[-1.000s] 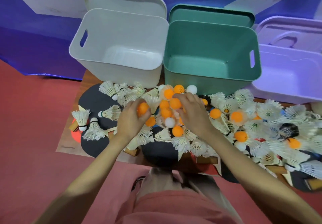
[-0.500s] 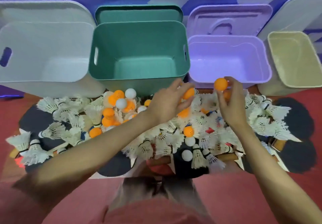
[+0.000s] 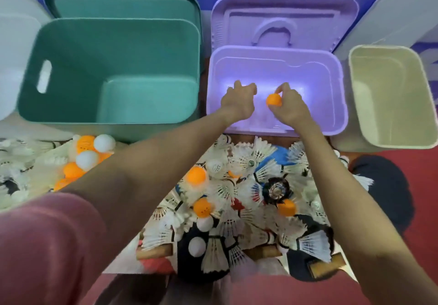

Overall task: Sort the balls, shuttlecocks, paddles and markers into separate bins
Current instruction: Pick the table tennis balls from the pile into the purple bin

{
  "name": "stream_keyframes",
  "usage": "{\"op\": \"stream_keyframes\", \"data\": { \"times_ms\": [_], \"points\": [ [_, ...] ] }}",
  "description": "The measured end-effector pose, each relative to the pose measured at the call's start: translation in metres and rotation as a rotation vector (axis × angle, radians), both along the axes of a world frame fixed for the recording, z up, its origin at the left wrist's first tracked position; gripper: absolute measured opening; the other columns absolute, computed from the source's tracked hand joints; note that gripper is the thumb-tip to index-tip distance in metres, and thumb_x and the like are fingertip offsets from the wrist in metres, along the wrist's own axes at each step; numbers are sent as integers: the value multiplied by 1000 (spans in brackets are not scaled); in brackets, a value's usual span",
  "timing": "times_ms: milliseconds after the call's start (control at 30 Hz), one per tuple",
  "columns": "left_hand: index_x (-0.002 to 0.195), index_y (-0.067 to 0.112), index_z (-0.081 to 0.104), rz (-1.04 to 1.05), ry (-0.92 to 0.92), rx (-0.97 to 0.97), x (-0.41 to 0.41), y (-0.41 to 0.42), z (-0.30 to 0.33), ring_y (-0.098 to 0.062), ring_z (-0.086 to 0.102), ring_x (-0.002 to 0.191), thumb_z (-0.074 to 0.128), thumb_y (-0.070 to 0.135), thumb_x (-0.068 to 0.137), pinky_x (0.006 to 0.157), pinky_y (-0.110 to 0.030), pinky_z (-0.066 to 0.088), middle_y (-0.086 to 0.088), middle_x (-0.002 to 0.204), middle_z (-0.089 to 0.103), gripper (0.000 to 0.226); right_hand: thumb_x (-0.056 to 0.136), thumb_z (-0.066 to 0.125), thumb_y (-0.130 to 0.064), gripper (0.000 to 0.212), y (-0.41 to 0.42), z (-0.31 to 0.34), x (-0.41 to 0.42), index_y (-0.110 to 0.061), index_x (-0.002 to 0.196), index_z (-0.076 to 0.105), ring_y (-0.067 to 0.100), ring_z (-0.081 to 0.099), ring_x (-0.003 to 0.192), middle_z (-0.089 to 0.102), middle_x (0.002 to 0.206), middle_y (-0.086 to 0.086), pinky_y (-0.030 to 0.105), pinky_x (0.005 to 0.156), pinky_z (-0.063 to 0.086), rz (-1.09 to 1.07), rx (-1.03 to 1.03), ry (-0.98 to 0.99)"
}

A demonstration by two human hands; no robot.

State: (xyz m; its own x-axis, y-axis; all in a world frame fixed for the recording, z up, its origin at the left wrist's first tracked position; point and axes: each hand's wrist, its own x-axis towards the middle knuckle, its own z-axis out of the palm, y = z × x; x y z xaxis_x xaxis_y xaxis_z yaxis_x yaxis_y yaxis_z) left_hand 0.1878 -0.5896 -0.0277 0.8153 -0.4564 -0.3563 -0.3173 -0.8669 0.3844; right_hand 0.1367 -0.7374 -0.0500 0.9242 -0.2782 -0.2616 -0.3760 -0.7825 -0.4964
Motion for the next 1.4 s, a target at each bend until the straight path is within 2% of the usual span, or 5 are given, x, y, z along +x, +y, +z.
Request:
{"op": "stream_keyframes", "data": {
  "times_ms": [467,667,933,1267,1400],
  "points": [
    [139,12,35,-122,83,185,3,6,-18,-39,27,129,42,6,90,97,-45,38,-18,144,24,50,91,55,-17,50,-11,-12,11,-11,135,34,40,51,106,49,121,23,44,85,44,98,-90,296],
    [137,9,39,-103,-167,10,-56,48,42,-33,31,132,49,10,88,99,-44,40,-14,149,28,50,92,54,-27,59,22,27,-24,-15,144,30,39,42,123,44,133,23,48,97,35,66,-254,57],
    [137,10,42,-222,-212,-173,-127,183,66,-30,33,132,58,18,88,107,-36,28,-12,147,35,53,93,54,-22,52,136,53,-117,-4,139,38,36,44,123,50,130,18,49,99,39,-3,-104,-365],
    [125,6,55,-114,-251,-191,-165,392,59,-36,49,119,47,31,85,96,-44,42,-15,132,52,48,94,51,-22,57,333,62,-157,-11,145,29,30,40,126,42,136,14,43,103,37,166,16,-161],
    [121,5,57,17,-299,-197,-151,460,52,-35,54,112,63,16,85,92,-43,45,-13,125,57,39,94,50,-20,61,401,66,-152,-10,147,23,29,36,128,39,139,13,41,105,34,252,35,-162]
  ]
}}
